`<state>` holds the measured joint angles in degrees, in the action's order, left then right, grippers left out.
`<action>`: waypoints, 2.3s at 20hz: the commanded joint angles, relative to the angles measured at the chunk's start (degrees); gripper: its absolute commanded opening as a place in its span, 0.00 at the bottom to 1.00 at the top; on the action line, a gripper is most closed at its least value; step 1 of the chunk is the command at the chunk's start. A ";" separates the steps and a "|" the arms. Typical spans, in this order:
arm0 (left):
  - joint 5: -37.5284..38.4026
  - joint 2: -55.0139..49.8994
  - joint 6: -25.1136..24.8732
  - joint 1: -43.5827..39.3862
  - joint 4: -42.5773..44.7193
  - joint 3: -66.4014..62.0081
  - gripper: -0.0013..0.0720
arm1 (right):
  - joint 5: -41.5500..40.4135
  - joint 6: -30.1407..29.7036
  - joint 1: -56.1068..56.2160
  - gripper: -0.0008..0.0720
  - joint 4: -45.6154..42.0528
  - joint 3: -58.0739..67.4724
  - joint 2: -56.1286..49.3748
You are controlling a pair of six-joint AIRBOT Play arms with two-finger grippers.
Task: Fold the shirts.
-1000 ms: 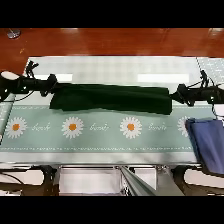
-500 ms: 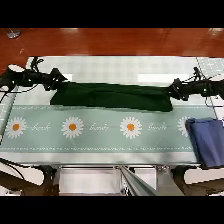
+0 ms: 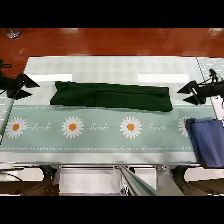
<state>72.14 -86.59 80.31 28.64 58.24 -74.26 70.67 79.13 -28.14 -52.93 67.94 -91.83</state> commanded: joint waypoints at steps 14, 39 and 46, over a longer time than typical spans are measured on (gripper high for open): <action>-20.00 21.05 -12.37 -21.70 -16.28 26.77 0.57 | -1.55 -1.90 15.21 0.05 5.51 2.14 -3.30; -21.66 -21.94 -0.96 -81.81 -17.75 -11.02 0.05 | 11.06 12.39 14.10 0.05 -6.54 -17.62 61.61; -12.72 -21.99 -1.49 -74.66 -17.73 -21.00 0.05 | 10.21 10.93 14.10 0.05 -2.75 -17.59 59.14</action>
<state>54.54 -108.73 76.79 -50.63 40.84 -90.63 81.49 91.07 -14.02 -58.04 50.35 -31.77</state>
